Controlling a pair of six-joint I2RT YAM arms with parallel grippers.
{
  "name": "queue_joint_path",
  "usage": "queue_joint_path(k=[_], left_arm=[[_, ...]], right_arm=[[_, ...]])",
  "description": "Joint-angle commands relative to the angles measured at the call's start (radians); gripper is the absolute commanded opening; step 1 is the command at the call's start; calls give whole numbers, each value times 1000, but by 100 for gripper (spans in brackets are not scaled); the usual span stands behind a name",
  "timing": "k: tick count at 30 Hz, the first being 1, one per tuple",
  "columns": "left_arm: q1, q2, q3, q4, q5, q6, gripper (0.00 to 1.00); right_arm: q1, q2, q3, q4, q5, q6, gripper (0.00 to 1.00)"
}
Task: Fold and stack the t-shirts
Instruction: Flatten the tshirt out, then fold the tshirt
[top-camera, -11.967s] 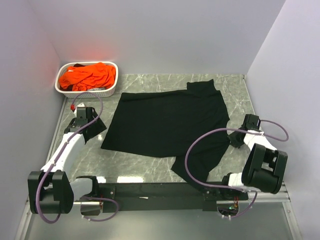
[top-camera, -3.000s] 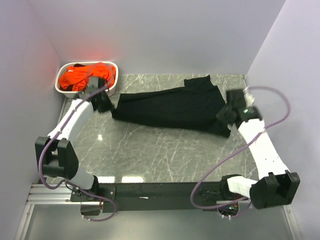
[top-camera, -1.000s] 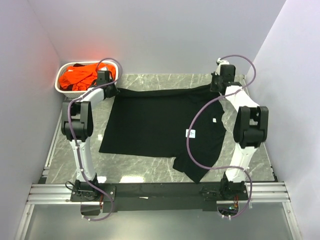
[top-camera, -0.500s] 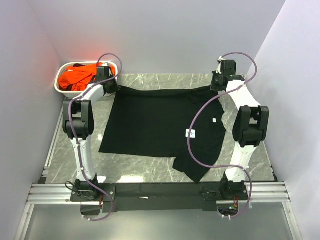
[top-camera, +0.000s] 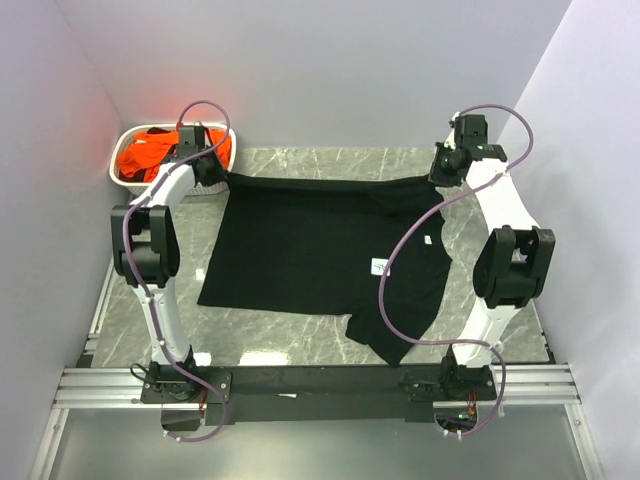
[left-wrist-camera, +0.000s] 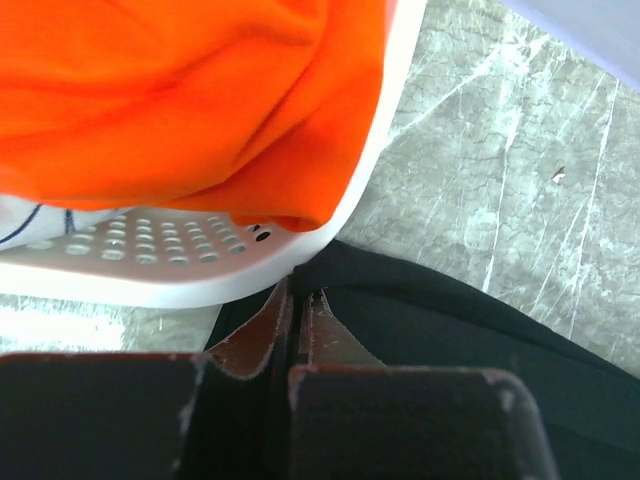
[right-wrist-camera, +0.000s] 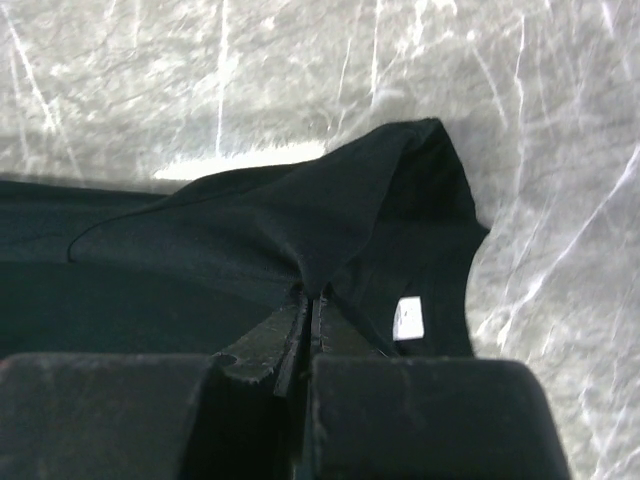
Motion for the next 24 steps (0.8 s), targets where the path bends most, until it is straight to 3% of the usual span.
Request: queue_joint_path(k=[1, 24], left_arm=[[12, -62, 23, -33, -45, -9, 1], [13, -58, -175, -7, -39, -87, 1]], right_arm=[[-13, -62, 36, -57, -6, 33, 0], [-38, -72, -300, 18, -15, 162, 0]])
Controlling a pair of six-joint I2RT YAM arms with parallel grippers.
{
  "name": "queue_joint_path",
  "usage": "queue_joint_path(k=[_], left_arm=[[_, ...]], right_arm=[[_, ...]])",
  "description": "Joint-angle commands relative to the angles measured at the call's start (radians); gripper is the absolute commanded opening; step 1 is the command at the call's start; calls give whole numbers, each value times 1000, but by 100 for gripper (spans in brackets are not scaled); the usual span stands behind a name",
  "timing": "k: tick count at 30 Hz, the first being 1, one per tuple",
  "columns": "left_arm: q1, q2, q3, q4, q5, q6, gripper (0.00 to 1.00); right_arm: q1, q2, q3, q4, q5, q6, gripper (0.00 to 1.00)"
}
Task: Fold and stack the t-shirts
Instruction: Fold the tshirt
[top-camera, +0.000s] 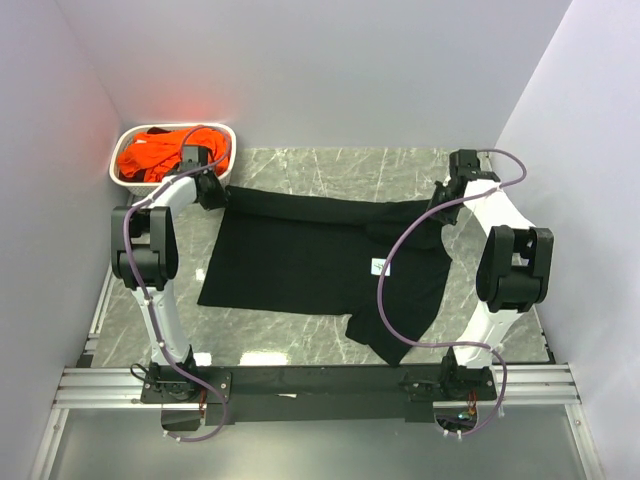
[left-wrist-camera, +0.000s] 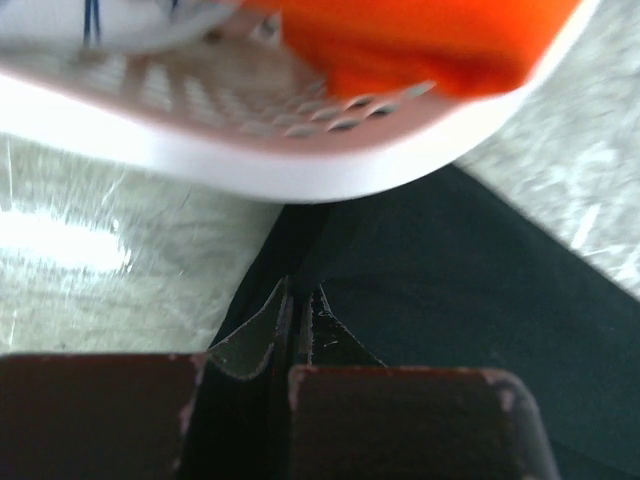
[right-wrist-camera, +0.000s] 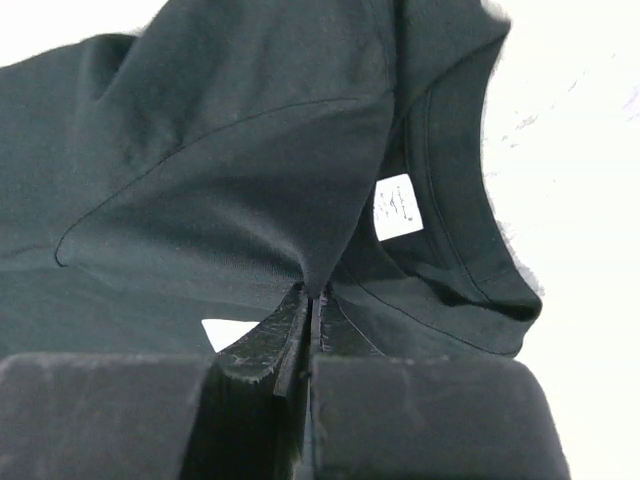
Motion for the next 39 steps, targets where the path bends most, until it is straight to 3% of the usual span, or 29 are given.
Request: queue_joint_path(k=[1, 4, 7, 11, 14, 20, 23, 27, 35, 39], left_arm=[[11, -19, -14, 31, -28, -26, 1], [11, -8, -23, 42, -26, -31, 4], [9, -9, -30, 61, -33, -32, 13], [11, -32, -43, 56, -31, -42, 41], [9, -67, -85, 53, -33, -48, 59], [8, -193, -201, 30, -33, -46, 86], [9, -262, -263, -17, -92, -57, 87], [-18, -373, -355, -76, -143, -77, 80], [-181, -450, -504, -133, -177, -98, 69], [-247, -440, -562, -159, -180, -141, 51]], right_arm=[[-10, -30, -35, 56, 12, 24, 0], [-12, -35, -63, 78, 24, 30, 2], [-15, -36, -74, 94, 34, 41, 10], [-15, -55, -64, 96, 26, 47, 31], [-17, -96, -61, 87, 43, 52, 41], [-23, -186, -93, 78, 110, 58, 48], [-23, -240, -141, 82, 121, 63, 50], [28, -294, -216, 105, 61, 61, 50], [389, -331, -391, 160, 57, 137, 49], [523, -306, -425, 182, 69, 176, 49]])
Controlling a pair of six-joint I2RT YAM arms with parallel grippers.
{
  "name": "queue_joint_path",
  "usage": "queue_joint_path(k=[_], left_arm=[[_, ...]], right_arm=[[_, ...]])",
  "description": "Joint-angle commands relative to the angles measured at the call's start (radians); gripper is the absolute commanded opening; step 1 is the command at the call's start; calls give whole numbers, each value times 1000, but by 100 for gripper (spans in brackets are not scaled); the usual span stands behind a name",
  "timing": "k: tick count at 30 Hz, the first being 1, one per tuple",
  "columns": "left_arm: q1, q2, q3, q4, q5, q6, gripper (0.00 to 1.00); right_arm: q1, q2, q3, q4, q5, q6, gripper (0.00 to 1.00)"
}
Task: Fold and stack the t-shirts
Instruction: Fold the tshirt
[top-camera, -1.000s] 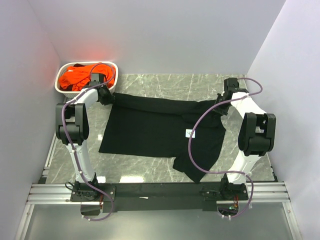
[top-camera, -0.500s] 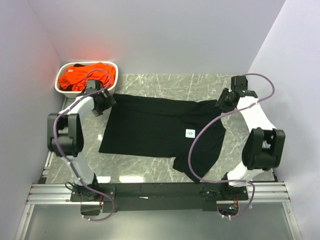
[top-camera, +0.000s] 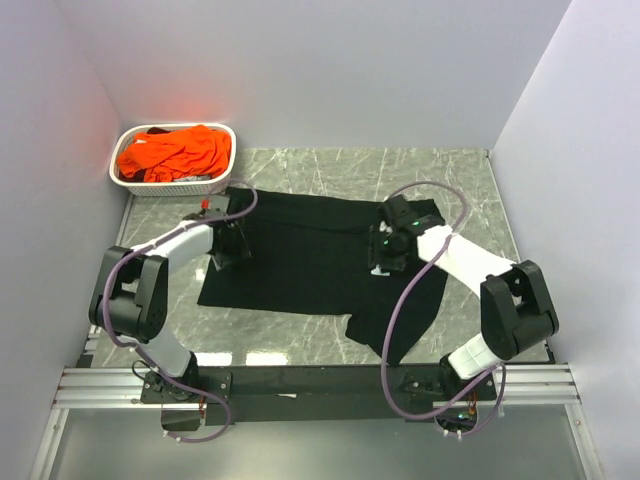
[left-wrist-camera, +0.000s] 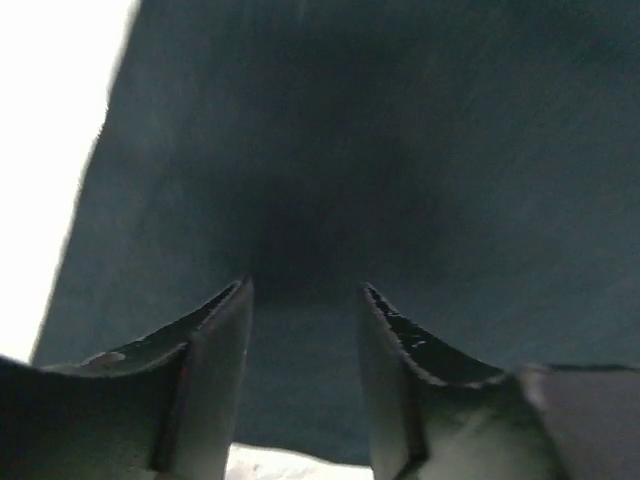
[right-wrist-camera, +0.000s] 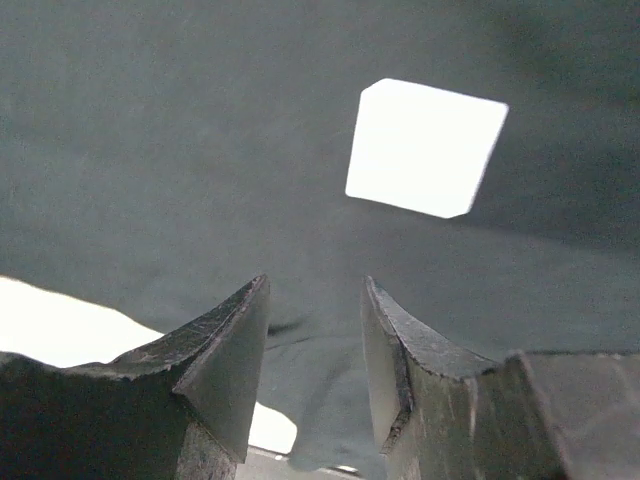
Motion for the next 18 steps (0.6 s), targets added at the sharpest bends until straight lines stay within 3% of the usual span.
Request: queue_joint_path(k=[1, 7, 18], left_arm=[[-31, -34, -58, -49, -23, -49, 50], [-49, -71, -168, -52, -13, -98, 49], [-49, -123, -287, -77, -4, -161, 49]], right_arm=[[94, -5, -9, 50, 24, 58, 49], [183, 53, -64, 76, 22, 73, 48], [206, 33, -241, 106, 39, 92, 47]])
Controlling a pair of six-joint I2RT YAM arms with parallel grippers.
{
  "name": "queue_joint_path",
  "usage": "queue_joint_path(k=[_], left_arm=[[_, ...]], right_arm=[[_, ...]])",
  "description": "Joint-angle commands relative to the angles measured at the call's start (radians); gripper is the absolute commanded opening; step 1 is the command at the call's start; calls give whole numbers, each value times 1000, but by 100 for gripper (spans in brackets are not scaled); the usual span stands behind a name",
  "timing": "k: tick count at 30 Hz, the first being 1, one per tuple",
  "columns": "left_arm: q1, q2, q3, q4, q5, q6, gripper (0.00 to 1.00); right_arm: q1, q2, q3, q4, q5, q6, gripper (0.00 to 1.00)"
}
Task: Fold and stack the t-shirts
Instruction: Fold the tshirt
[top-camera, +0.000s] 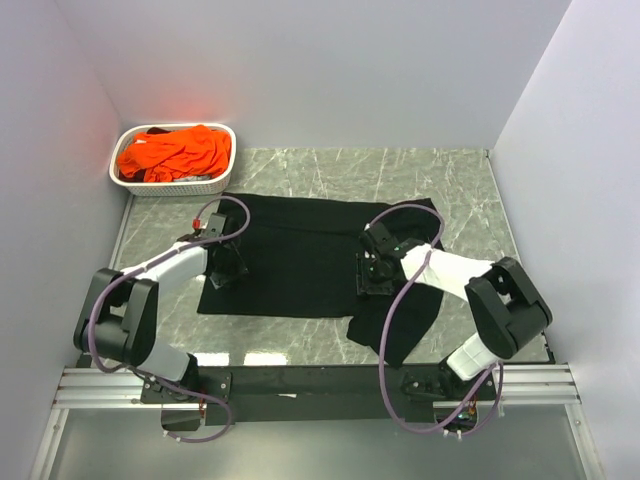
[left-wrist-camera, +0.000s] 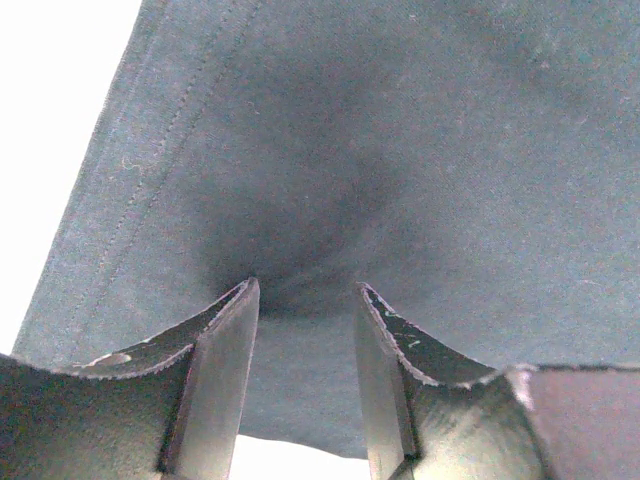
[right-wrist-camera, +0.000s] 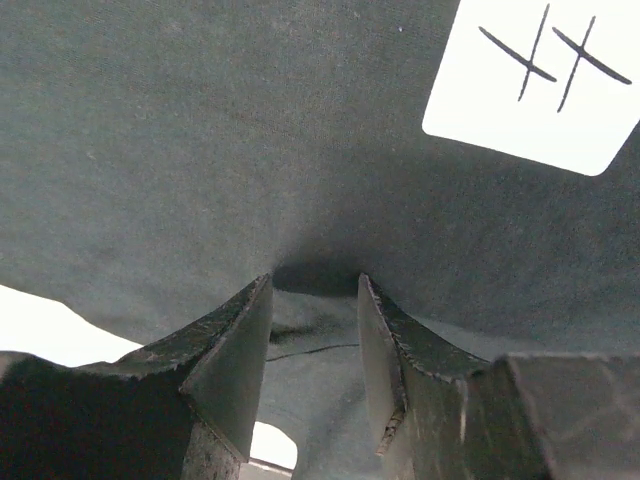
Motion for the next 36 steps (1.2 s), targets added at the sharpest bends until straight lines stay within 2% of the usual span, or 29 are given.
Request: queue_joint_path(k=[1, 9, 12, 14, 17, 19, 20, 21, 24, 30, 36], left_arm=[[-4, 13, -85, -111, 13, -39, 49], [-9, -119, -164, -135, 55, -106, 49], [-9, -193, -162, -171, 55, -123, 52], [-7, -243, -118, -218, 29, -123, 57], [23, -271, -14, -257, -25, -94, 65], [72, -271, 57, -254, -24, -68, 68], [103, -263, 75, -241, -8, -38, 75], [166, -257, 103, -206, 6, -24, 76], [252, -202, 158, -116, 38, 25, 79], [274, 19, 281, 7, 78, 111, 75], [278, 163, 382, 53, 49, 180, 74]], right_arm=[[9, -30, -88, -10, 23, 25, 47], [11, -191, -202, -41, 5, 57, 47], [11, -268, -169, -68, -6, 48, 48], [-1, -310, -129, -98, 29, 30, 48], [-84, -347, -43, -135, 28, 0, 49], [-197, -363, 14, -147, 22, -18, 49], [-239, -368, 32, -147, 22, -36, 49], [-269, -368, 74, -145, 32, -49, 50], [-368, -347, 161, -124, 60, -89, 49], [-493, -210, 295, -50, 68, -138, 47], [-523, -61, 373, 40, 34, -156, 46]])
